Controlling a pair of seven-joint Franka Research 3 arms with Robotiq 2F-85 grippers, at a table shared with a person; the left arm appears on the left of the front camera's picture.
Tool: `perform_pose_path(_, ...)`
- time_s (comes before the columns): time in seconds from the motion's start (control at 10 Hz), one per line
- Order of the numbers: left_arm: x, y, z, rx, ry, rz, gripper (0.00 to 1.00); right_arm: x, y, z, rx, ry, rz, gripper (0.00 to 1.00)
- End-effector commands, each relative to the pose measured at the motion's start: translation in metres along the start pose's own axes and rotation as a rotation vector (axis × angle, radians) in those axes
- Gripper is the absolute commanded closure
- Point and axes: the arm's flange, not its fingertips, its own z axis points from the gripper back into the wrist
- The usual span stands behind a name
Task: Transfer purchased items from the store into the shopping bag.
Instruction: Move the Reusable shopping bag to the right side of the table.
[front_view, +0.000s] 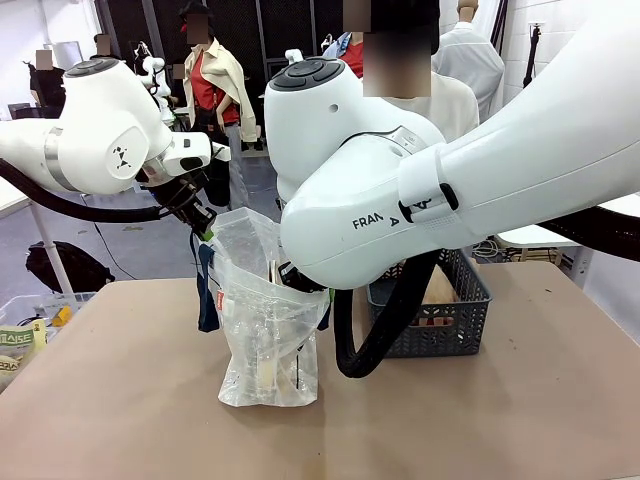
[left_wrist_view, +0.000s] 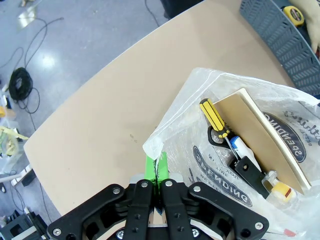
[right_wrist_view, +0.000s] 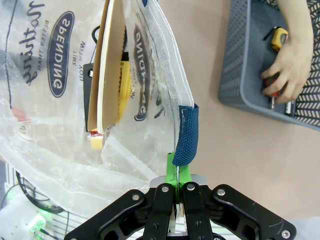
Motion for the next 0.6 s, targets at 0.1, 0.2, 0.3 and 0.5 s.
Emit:
perform_pose_path(0.1, -0.0001, 0.0031, 0.0039, 0.002, 0.005, 0.004, 1.0, -0.0029, -0.0015, -0.0008, 0.002, -0.002, -0.003, 1.0)
perform_pose_path(0.2, -0.0001, 0.0031, 0.0039, 0.002, 0.005, 0.004, 1.0, -0.0029, -0.0015, -0.0008, 0.002, -0.002, -0.003, 1.0)
perform_pose_path(0.3, -0.0001, 0.0031, 0.0039, 0.002, 0.005, 0.004, 1.0, -0.0029, -0.0015, -0.0008, 0.002, -0.002, -0.003, 1.0)
perform_pose_path(0.5, -0.0001, 0.0031, 0.0039, 0.002, 0.005, 0.004, 1.0, -0.0029, -0.0015, -0.0008, 0.002, -0.002, -0.003, 1.0)
